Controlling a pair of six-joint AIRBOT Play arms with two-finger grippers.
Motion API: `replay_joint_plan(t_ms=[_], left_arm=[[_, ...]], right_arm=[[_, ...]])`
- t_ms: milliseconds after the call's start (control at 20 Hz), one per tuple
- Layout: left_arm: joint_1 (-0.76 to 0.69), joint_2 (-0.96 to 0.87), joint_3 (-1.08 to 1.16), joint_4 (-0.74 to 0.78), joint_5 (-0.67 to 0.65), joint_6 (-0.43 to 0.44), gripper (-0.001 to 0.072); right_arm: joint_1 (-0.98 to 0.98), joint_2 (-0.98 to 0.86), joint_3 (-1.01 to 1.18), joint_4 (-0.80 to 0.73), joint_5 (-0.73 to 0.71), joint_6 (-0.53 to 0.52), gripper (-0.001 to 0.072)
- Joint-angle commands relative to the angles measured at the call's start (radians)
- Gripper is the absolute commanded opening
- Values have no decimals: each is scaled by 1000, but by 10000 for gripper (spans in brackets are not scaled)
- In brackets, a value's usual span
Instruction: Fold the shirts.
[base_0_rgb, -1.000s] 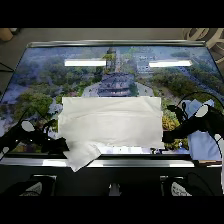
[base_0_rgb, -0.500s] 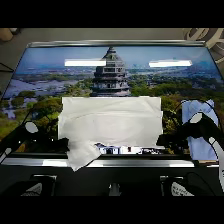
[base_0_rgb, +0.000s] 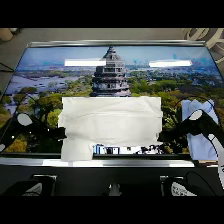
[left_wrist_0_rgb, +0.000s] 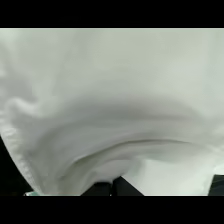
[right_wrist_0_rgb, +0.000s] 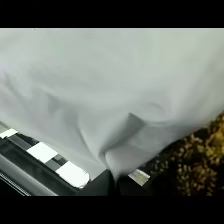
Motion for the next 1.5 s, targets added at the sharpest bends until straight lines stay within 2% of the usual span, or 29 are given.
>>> replay_joint_plan(t_ms=[0, 100, 200, 300, 500, 600, 650, 700, 750, 800, 850, 950, 1050, 1250, 1300, 1450], left_arm=[[0, 19, 185, 0, 3, 3, 25], [0, -1, 307, 0, 26, 3, 25], [6, -68, 403, 4, 82, 4, 25], [22, -187, 495, 5, 83, 3, 26], [28, -459, 662, 0, -28, 3, 27], [26, -540, 708, -27, -49, 2, 28], [26, -569, 717, -55, -49, 2, 50], [26, -589, 719, -88, -48, 3, 262], [26, -599, 724, -103, -51, 2, 608], [30, -597, 732, -97, -53, 3, 719], [38, -591, 748, -95, -71, 3, 718], [52, -566, 776, -95, -120, 4, 715], [46, -525, 778, -95, -116, 14, 643], [-26, -473, 778, -97, -52, 33, 641], [-53, -469, 778, -98, -40, 33, 641], [-134, -473, 778, -99, -12, 32, 636]], right_arm=[[0, 28, 156, 24, 19, -23, 22], [12, 29, 277, 38, -32, -23, 22], [60, 0, 363, -66, -164, -32, 22], [107, -83, 444, -158, -245, 10, 23], [119, -283, 562, -59, -252, 79, 25], [120, -338, 566, -17, -262, 112, 27], [119, -360, 566, -10, -257, 138, 46], [119, -377, 566, 2, -251, 153, 221], [119, -381, 566, 4, -251, 157, 488], [111, -377, 570, -4, -247, 151, 635], [95, -374, 576, -22, -237, 153, 670], [26, -378, 579, -24, -205, 181, 674], [-30, -404, 578, 29, -158, 183, 674], [-33, -483, 578, 241, -120, 134, 669], [-21, -498, 578, 264, -114, 140, 642], [21, -535, 578, 267, -114, 187, 479]])
